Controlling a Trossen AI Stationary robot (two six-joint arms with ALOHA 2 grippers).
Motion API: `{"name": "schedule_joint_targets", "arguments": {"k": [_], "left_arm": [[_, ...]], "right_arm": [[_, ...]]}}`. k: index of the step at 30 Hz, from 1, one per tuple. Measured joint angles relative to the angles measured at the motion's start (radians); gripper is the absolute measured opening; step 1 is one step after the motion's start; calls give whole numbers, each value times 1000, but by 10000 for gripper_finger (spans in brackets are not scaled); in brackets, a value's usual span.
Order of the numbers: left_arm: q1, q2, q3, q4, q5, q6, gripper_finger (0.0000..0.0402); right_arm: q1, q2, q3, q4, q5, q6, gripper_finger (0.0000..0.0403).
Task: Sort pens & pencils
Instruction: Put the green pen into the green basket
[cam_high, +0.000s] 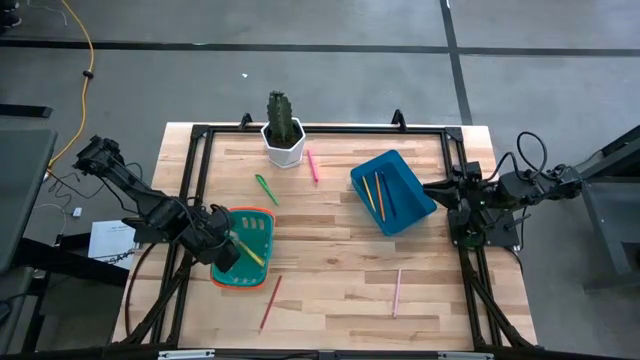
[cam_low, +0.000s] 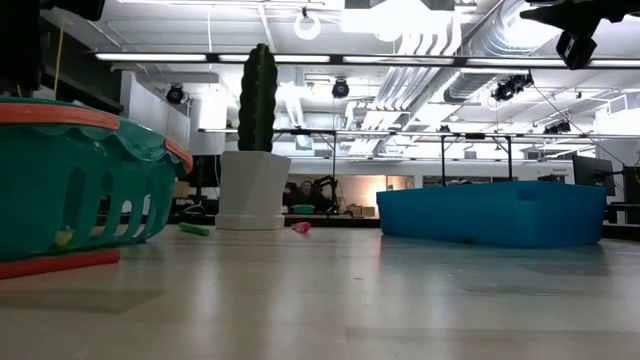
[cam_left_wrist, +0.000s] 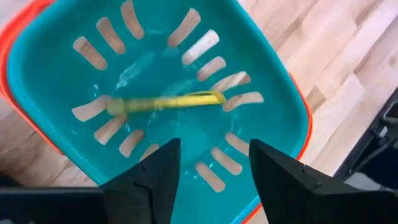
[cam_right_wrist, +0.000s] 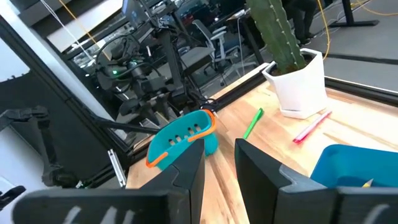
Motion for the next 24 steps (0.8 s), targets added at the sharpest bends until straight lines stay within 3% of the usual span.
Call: {"name": "schedule_joint_targets", "arguments": {"k": [9, 16, 19, 24], "left_arm": [[1, -1, 1, 93, -231, 62, 163], [69, -47, 32, 305, -469, 272, 146], [155, -81, 61, 364, -468, 441, 145], [349, -138, 95, 352, -286, 664, 145]], "right_arm": [[0, 22, 0, 29, -4, 36, 81], [0, 179, 0, 277, -14, -69, 81], [-19, 245, 0, 339, -41, -89, 81], [-108, 297, 0, 366, -169, -46, 81]]}}
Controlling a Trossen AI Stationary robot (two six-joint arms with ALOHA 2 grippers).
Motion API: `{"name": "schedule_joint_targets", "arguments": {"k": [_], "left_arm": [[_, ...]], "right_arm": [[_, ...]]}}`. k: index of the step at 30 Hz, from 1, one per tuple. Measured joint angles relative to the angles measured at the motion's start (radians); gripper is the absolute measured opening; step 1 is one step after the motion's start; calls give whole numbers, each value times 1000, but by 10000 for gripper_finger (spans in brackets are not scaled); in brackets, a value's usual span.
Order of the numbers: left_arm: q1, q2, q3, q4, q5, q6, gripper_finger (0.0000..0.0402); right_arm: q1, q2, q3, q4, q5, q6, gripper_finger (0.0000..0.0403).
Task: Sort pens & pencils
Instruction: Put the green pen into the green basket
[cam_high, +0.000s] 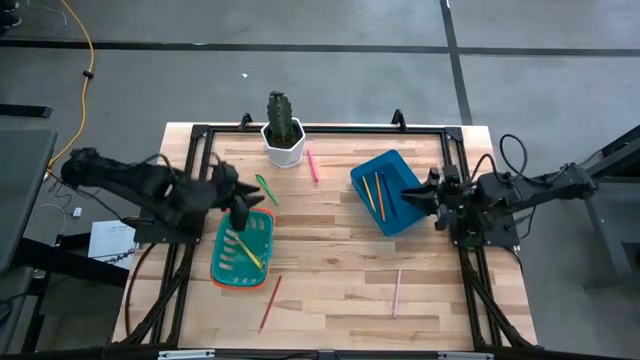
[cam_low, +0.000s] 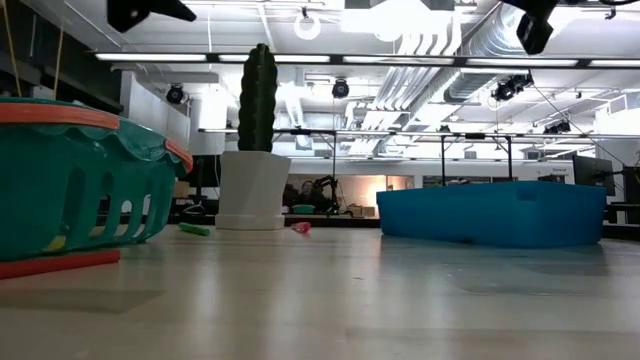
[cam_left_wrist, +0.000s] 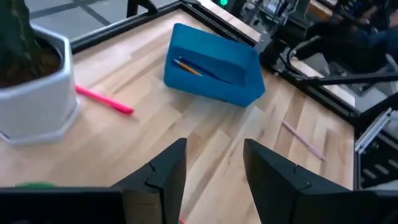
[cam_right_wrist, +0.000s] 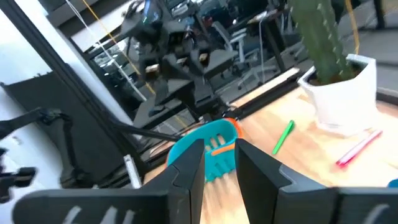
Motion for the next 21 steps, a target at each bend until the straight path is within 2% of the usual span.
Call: {"name": "schedule_joint_targets", "arguments": {"k": [5, 12, 15, 21], "left_arm": [[198, -41, 2, -60, 244, 167, 145], [417, -23, 2, -174, 546, 467, 145], [495, -19, 2, -201, 578, 636, 145], [683, 12, 27, -320, 652, 975, 145]], "right_arm": [[-81, 7, 0, 1, -104, 41, 81], [-147, 16, 0, 7, -107, 58, 81], [-187, 43, 0, 37, -95, 87, 81], [-260, 144, 4, 207, -90, 116, 81]]}}
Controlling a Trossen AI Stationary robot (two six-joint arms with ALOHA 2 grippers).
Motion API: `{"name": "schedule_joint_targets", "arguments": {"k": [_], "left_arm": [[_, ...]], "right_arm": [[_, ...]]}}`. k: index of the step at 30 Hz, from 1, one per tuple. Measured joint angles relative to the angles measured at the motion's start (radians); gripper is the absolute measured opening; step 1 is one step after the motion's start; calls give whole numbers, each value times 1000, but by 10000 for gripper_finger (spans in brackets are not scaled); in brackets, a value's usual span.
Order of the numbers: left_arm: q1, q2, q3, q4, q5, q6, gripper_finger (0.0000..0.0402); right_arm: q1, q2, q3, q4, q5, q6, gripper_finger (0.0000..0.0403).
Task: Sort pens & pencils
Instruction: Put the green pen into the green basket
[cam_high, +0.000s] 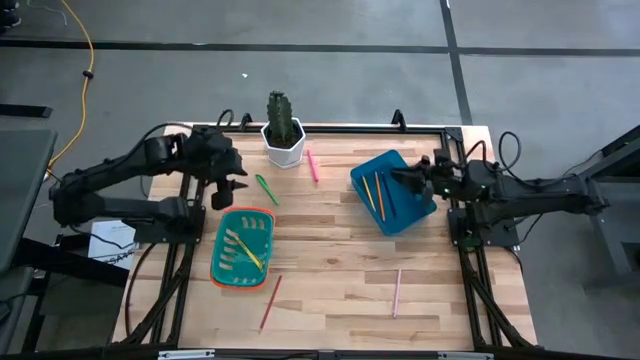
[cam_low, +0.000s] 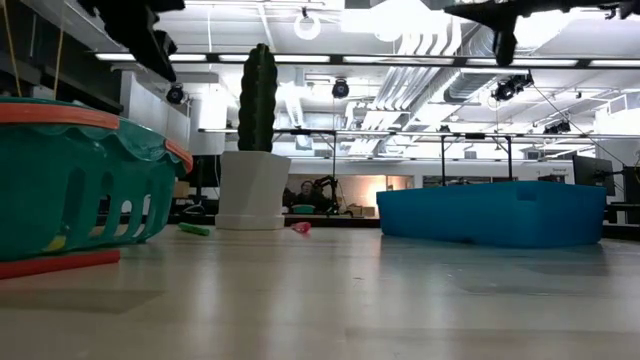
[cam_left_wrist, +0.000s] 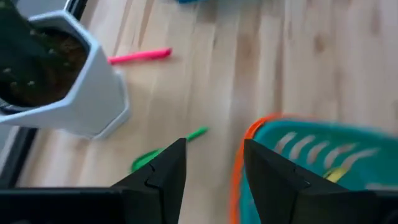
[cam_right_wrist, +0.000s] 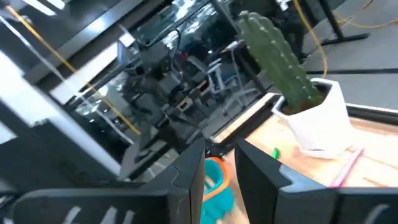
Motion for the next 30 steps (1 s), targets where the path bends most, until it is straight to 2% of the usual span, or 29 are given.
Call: {"name": "schedule_joint_targets", "arguments": {"k": [8, 12, 15, 22, 30], "left_arm": [[263, 114, 28, -93, 158, 381, 145], [343, 190, 28, -98, 189, 503, 145], [351, 233, 28, -94, 189, 570, 145], [349, 303, 28, -57, 119, 652, 145], [298, 352, 27, -65, 6, 768, 145]], "right_arm": [[-57, 195, 132, -4, 10, -70, 81], [-65, 272, 199, -23, 7, -117, 81], [-65, 304, 234, -44, 7, -149, 81], [-65, 317, 253, -98, 0, -159, 81], [-130, 317, 253, -144, -83, -133, 81]]}}
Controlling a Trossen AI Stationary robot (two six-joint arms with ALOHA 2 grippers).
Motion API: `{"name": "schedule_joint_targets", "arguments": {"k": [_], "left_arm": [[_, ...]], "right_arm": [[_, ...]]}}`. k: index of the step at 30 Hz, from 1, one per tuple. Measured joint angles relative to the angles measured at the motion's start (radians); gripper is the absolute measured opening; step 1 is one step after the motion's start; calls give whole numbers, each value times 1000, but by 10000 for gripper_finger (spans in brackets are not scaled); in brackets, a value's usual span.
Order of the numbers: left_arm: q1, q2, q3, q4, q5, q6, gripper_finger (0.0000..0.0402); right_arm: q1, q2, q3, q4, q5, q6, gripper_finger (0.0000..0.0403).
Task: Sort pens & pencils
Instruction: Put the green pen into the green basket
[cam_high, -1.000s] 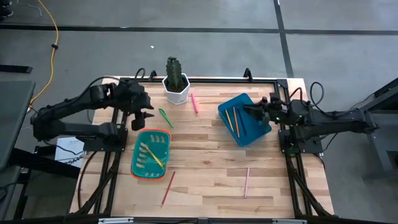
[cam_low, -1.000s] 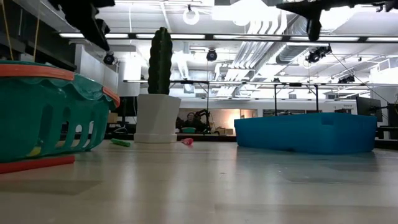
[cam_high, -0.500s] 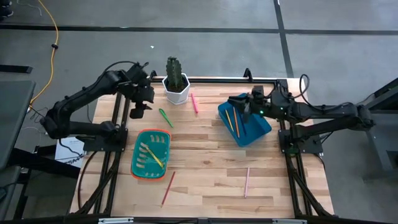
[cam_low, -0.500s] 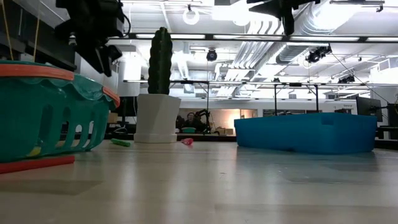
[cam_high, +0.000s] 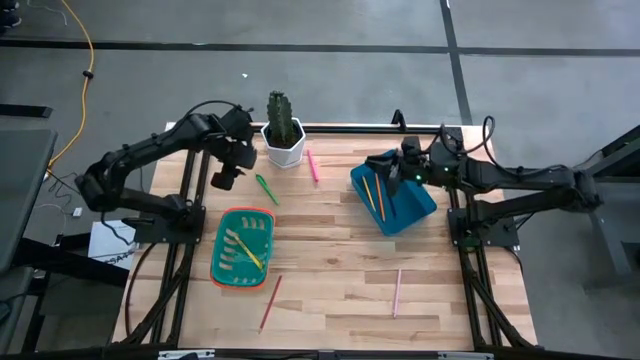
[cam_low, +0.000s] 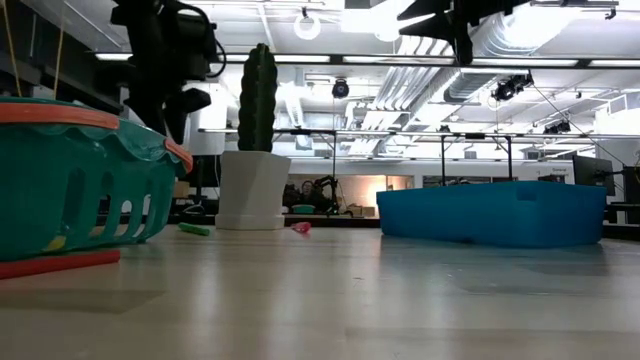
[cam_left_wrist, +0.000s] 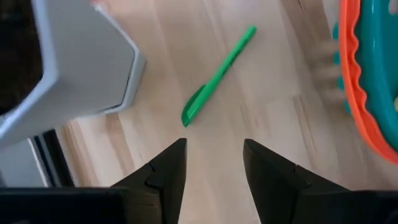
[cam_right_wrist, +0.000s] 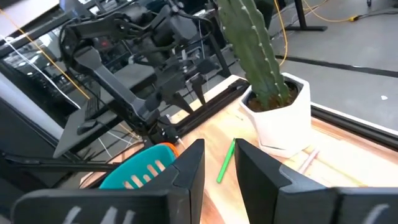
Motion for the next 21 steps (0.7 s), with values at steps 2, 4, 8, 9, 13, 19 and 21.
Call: {"name": "schedule_joint_targets", "arguments": {"k": [2, 4, 8, 9, 13, 19, 21], "left_arm": [[-29, 4, 0, 3, -25, 33, 145], [-60, 5, 0, 9, -54, 63, 145], [-110, 4, 0, 35, -106, 86, 145], [-116, 4, 0, 41, -107, 87, 145], [-140, 4, 0, 58, -110, 89, 145], [-179, 10, 0, 58, -110, 125, 145], [-202, 26, 0, 52, -114, 135, 145]], "right_arm": [[-21, 0, 0, -3, -18, 0, 81], [-40, 0, 0, -3, -36, 1, 81], [-62, 0, 0, -3, -62, 0, 81], [-66, 0, 0, -3, -65, 0, 81], [-68, 0, 0, -3, -65, 0, 81], [-68, 0, 0, -3, -66, -1, 81], [-67, 0, 0, -3, -66, 0, 81]]}}
